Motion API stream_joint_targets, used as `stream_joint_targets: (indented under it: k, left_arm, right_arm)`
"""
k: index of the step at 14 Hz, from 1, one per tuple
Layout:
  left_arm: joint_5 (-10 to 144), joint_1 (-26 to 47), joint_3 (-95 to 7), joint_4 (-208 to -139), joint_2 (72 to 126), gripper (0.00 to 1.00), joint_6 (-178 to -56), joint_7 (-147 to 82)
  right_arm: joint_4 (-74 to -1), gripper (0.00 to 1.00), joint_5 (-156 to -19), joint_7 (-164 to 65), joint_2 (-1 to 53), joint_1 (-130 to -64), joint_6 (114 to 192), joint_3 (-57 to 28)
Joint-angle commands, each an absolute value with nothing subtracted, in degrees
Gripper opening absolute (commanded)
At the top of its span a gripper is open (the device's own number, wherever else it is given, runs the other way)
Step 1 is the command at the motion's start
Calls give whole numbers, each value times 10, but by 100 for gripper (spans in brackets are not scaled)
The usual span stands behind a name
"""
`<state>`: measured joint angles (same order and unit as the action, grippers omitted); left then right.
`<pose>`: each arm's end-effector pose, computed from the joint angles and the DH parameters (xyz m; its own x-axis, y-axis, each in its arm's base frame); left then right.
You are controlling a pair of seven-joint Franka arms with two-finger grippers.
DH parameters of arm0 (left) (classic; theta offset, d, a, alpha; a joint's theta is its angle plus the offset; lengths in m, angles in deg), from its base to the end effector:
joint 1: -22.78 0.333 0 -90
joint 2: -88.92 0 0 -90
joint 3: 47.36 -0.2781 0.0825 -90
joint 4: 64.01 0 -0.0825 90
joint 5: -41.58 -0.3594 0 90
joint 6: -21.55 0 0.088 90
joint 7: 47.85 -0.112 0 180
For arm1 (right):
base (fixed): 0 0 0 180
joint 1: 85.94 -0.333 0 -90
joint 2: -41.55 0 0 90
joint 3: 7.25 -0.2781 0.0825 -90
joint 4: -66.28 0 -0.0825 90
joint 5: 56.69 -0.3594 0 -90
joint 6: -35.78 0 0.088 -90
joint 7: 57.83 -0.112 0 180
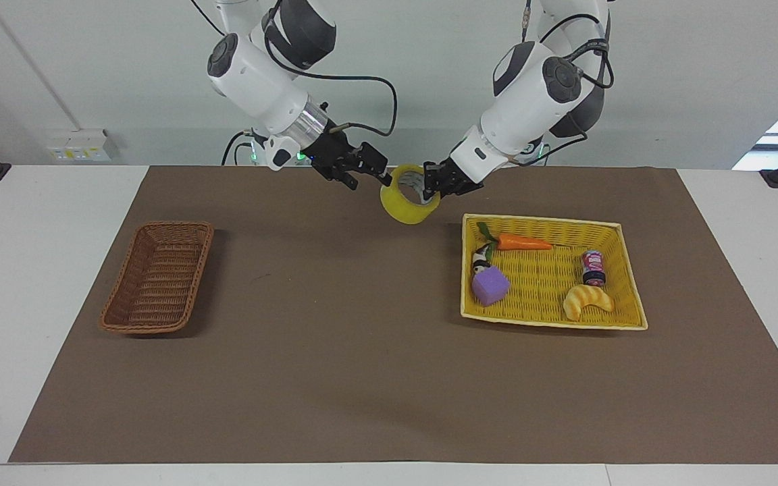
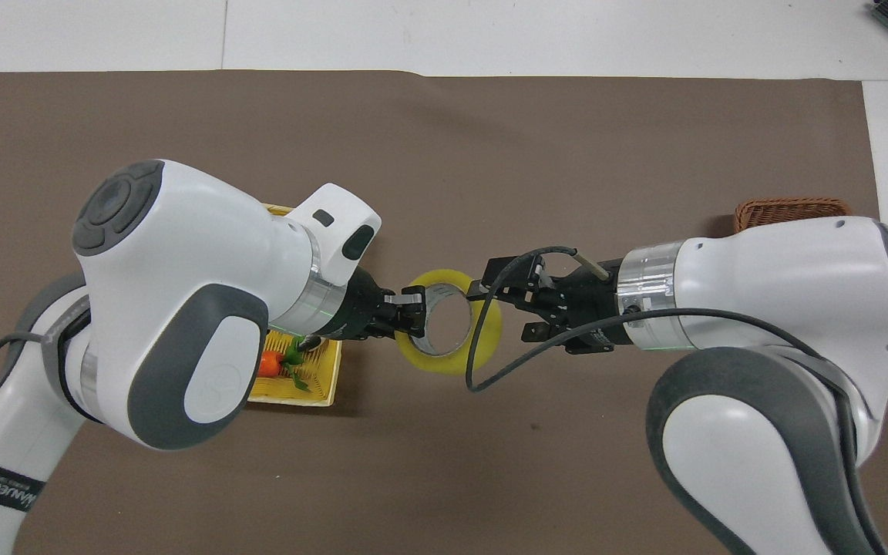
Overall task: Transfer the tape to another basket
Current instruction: 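Grasp the tape with the right gripper while the left gripper releases and withdraws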
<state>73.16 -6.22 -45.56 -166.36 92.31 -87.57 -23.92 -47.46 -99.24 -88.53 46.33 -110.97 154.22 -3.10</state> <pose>0.4645 -0.3235 0.4921 0.9810 -0.0003 -0.1941 0.0921 -0.8794 0.4670 0.4873 0.2259 0.4965 0.8870 -0.3585 -0.2910 -0.4616 -0.6745 -0.5761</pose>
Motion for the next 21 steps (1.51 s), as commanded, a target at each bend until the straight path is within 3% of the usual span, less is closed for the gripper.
stream_joint_targets:
  k: [1,3,4,5,7,8,9,10,11,12,21]
  left_arm:
    - [764,-70,-453,-1675,912,0,-915,-235]
    - [787,-71,-453,-1675,913,0,-936,-236]
    - [794,-72,-449,-1675,914,0,-949,-236]
    - [810,-71,-446,-1675,915,0,-960,-236]
    - [815,-74,-446,-1675,915,0,-968,-236]
    - [815,-74,-446,-1675,915,0,-965,-238]
    - [815,-74,-446,-1675,915,21,-967,-239]
    - [815,-74,-446,-1675,915,24,-967,-239]
    - [815,-74,-446,-1675,914,44,-967,-239]
    - [815,-74,-446,-1675,911,99,-966,-234]
    - [799,9,-454,-1668,866,100,-878,-224]
  right_arm:
    - [-488,100,-1011,-906,472,-1105,1554,-35]
    - [-488,95,-1008,-900,473,-1105,1553,-35]
    - [-487,58,-1006,-900,472,-1105,1553,-35]
    - [-487,30,-1006,-902,472,-1104,1552,-35]
    - [-488,0,-1006,-905,472,-1104,1550,-34]
    - [-487,0,-1006,-907,472,-1100,1549,-34]
    - [-488,0,-1006,-906,473,-1098,1546,-34]
    - [-488,0,-1005,-903,472,-1098,1547,-34]
    - [-487,0,-1004,-901,472,-1097,1547,-34]
    - [-487,0,-1004,-901,472,-1097,1547,-34]
    - [-487,0,-999,-905,472,-1098,1547,-34]
